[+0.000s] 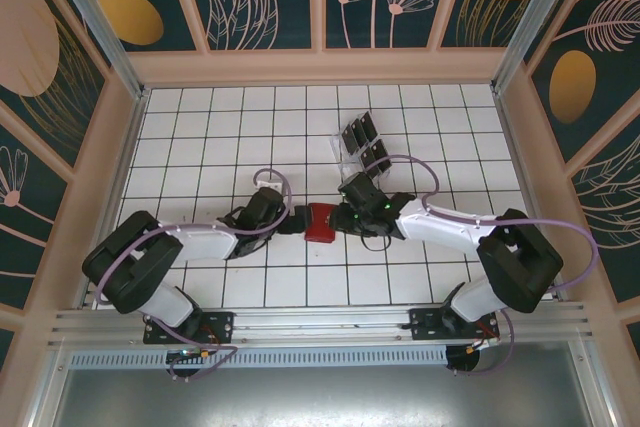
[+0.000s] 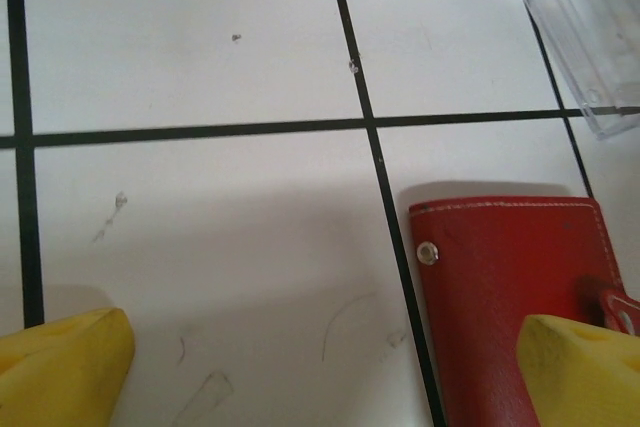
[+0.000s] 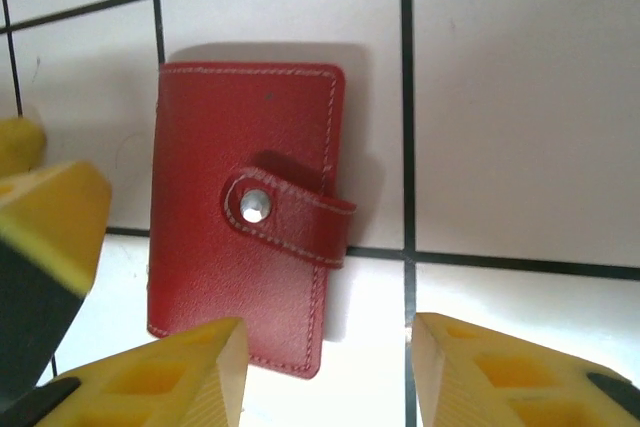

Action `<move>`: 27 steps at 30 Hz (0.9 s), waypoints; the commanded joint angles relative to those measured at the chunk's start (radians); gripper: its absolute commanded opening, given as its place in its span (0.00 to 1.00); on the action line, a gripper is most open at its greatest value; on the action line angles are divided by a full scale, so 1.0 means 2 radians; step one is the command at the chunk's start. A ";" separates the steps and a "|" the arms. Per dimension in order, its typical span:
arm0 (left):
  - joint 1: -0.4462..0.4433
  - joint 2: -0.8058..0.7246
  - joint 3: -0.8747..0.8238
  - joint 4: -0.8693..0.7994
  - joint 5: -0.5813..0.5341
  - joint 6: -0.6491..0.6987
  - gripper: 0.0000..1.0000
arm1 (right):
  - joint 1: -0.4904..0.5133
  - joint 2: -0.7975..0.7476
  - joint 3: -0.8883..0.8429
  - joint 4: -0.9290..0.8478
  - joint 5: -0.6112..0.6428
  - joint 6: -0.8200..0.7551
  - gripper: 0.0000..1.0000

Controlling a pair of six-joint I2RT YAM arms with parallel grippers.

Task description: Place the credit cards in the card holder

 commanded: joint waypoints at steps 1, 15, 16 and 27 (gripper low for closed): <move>-0.017 0.005 -0.049 -0.096 0.042 -0.055 0.99 | -0.023 -0.014 -0.020 0.055 -0.010 0.008 0.49; -0.089 0.018 -0.059 -0.057 0.048 -0.122 0.99 | -0.069 0.089 -0.009 0.180 -0.102 0.007 0.48; -0.091 0.016 -0.058 -0.056 0.048 -0.124 0.99 | -0.069 0.097 -0.005 0.181 -0.105 0.007 0.47; -0.095 -0.014 -0.029 -0.096 0.014 -0.112 0.99 | -0.073 0.142 0.055 0.170 -0.126 -0.008 0.42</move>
